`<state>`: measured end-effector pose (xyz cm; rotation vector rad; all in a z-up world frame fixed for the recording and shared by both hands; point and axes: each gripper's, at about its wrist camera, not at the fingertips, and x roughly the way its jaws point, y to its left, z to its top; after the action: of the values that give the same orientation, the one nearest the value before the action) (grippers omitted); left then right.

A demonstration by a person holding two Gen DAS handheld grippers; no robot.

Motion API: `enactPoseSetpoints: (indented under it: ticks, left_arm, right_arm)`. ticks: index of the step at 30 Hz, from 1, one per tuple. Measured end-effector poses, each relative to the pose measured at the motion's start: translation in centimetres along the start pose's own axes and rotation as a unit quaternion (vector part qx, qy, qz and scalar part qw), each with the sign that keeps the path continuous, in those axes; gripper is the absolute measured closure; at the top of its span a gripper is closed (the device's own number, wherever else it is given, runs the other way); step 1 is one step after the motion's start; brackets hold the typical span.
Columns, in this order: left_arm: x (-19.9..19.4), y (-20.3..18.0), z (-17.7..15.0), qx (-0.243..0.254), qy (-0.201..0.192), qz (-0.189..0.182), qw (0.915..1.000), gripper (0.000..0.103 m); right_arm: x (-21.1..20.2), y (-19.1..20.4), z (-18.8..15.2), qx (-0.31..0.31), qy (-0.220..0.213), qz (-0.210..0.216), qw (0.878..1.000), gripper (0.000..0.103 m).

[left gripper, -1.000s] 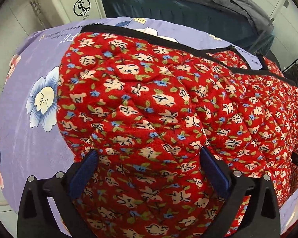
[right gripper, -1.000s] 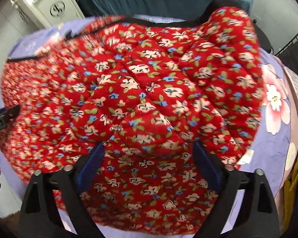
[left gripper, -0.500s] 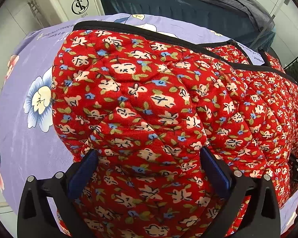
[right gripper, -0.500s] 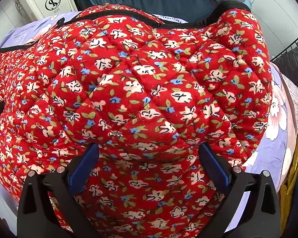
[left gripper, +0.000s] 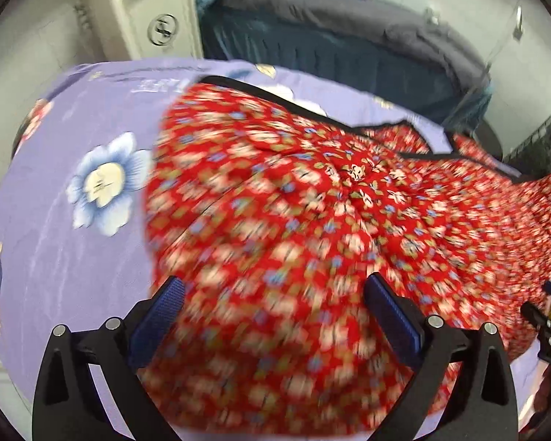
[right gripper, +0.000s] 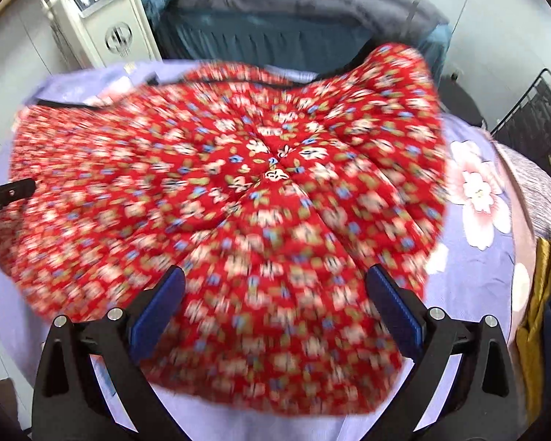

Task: Fold large clothes
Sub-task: 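Grasp the black-trimmed bundle edges with both grippers and lift it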

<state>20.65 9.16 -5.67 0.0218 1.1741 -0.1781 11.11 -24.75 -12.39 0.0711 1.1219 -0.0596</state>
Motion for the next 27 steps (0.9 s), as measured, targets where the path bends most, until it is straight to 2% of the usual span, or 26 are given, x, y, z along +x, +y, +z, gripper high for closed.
enactPoseSetpoints:
  ticks: [3, 6, 8, 11, 16, 18, 20, 22, 27]
  left_arm:
    - [-1.6, 1.9, -1.8, -0.036, 0.003, -0.007, 0.9993, 0.006]
    - [-2.4, 4.5, -3.6, -0.073, 0.011, -0.010, 0.9973, 0.006]
    - [-2.4, 5.7, -4.1, -0.084, 0.019, -0.012, 0.9962, 0.006]
    - [-1.9, 7.3, -3.8, -0.092, 0.030, -0.021, 0.9951, 0.006]
    - [0.8, 8.7, -1.9, -0.085, 0.054, -0.067, 0.9926, 0.005]
    - [2.0, 9.5, -1.0, -0.100, 0.063, -0.102, 0.9878, 0.005]
    - [3.7, 11.1, -0.6, -0.143, 0.081, -0.147, 0.9753, 0.005]
    - [5.4, 12.4, -0.4, -0.169, 0.101, -0.175, 0.9646, 0.005]
    - [8.1, 13.0, 0.0, -0.159, 0.130, -0.224, 0.9528, 0.005]
  right_arm:
    - [-3.1, -1.5, -2.9, 0.022, -0.038, 0.004, 0.999, 0.005]
    - [-3.9, -4.9, -4.7, 0.070, -0.044, 0.011, 0.997, 0.005]
    - [-3.0, -7.9, -5.3, 0.114, -0.024, 0.036, 0.993, 0.005]
    - [-0.4, -12.5, -6.0, 0.184, 0.014, 0.108, 0.977, 0.005]
    - [2.9, -15.9, -6.2, 0.216, 0.058, 0.193, 0.955, 0.005]
    - [4.0, -16.6, -6.5, 0.228, 0.072, 0.222, 0.945, 0.005]
    - [5.0, -17.1, -6.8, 0.238, 0.083, 0.245, 0.936, 0.005]
    - [6.1, -17.1, -7.4, 0.251, 0.093, 0.272, 0.924, 0.005]
    - [8.3, -17.4, -8.1, 0.280, 0.118, 0.316, 0.899, 0.005]
